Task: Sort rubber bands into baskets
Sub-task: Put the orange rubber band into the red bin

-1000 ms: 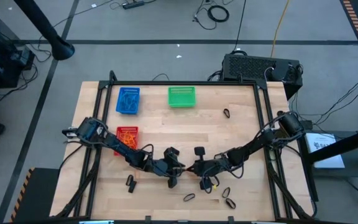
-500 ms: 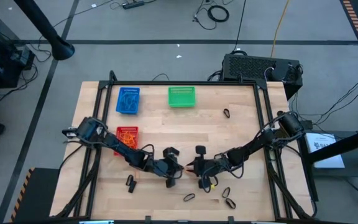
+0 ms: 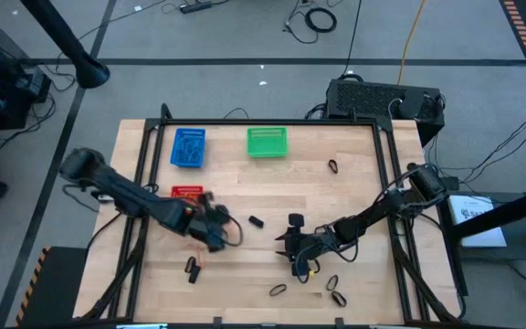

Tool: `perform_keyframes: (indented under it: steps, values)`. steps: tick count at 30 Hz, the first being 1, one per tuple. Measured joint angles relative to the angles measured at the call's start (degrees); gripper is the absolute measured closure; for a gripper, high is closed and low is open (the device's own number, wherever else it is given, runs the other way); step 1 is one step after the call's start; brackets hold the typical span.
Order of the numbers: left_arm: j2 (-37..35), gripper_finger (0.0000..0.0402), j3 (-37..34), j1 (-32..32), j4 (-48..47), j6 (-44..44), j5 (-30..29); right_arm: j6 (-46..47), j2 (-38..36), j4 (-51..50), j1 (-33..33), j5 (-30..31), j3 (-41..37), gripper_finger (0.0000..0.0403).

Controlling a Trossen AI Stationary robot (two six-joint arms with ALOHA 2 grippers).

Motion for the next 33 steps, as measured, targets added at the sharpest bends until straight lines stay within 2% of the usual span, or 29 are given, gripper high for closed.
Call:
perform_keyframes:
  steps: [7,12,19,25,33]
  values:
    - [-10.2,0.0399,0.0,-0.2,-33.3,-16.6,-2.2,1.5,0.0,0.0,0.0,0.0,0.0,0.0225]
    - [-11.3,0.0399,0.0,-0.9,-46.3,-26.3,-3.8,1.5,0.0,0.0,0.0,0.0,0.0,0.0225]
    - [-10.5,0.0373,0.0,-0.9,-46.7,-27.0,-4.2,1.5,0.0,0.0,0.0,0.0,0.0,0.0225]
    - [-10.0,0.0352,0.0,-0.9,-46.6,-22.7,-2.5,1.5,0.0,0.0,0.0,0.0,0.0,0.0225]
    - [-10.0,0.0292,0.0,-0.9,-46.6,-21.9,-1.0,1.5,0.0,0.0,0.0,0.0,0.0,0.0225]
